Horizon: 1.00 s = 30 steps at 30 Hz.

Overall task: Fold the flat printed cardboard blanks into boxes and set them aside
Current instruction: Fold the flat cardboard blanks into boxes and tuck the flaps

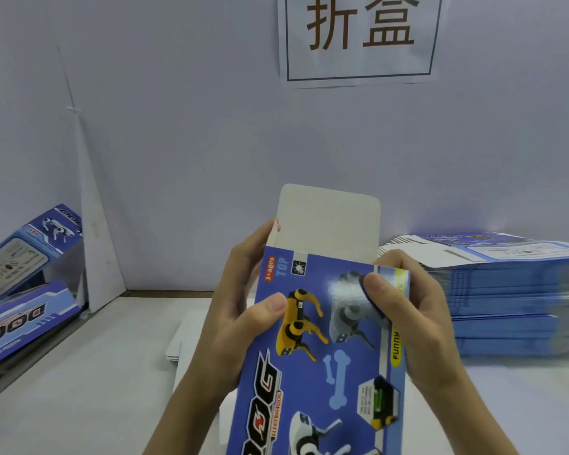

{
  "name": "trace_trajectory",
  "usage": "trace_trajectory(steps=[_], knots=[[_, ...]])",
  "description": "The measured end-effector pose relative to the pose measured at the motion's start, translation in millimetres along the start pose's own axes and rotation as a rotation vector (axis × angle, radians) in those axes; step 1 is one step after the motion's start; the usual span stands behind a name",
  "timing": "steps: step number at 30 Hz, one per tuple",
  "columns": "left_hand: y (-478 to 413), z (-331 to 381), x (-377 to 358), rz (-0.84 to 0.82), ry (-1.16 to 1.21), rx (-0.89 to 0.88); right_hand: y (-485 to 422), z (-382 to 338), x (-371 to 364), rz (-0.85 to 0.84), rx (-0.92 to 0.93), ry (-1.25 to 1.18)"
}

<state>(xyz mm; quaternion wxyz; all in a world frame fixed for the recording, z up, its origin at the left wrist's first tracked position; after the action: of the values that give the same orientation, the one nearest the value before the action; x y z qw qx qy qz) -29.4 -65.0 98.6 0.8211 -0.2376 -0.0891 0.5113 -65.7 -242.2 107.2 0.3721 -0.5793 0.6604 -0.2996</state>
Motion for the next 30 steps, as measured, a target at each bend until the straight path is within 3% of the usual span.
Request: trace_trajectory(steps=[10, 15, 21, 30], knots=[[1.0, -0.4, -8.3, 0.057, -0.017, -0.162, 0.9, -4.7, 0.1, -0.032, -0.080, -0.092], [1.8, -1.9, -5.0, 0.057, 0.088, -0.111, 4.7, -1.1, -4.3, -0.057, -0.060, -0.040], [1.1, 2.2, -8.1, 0.045, 0.137, -0.171, -0.3, -8.9, -5.8, -0.066, -0.002, -0.045], [2.9, 7.1, -6.9, 0.036, 0.179, -0.114, 2.5, -7.7, -11.5, -0.096, -0.050, -0.054]])
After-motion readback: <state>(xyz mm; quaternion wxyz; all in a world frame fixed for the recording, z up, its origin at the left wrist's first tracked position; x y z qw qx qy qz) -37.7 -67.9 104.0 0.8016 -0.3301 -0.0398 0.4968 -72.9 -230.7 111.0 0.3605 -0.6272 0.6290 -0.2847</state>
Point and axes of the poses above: each hand's wrist, its own y-axis away from the middle knuckle, its own x-axis out of the back of the hand, z = x × y, the point moved 4 cm from there along -y, towards the middle knuckle, and after that the axes turned 11 degrees about x, right-handed, at the moved point
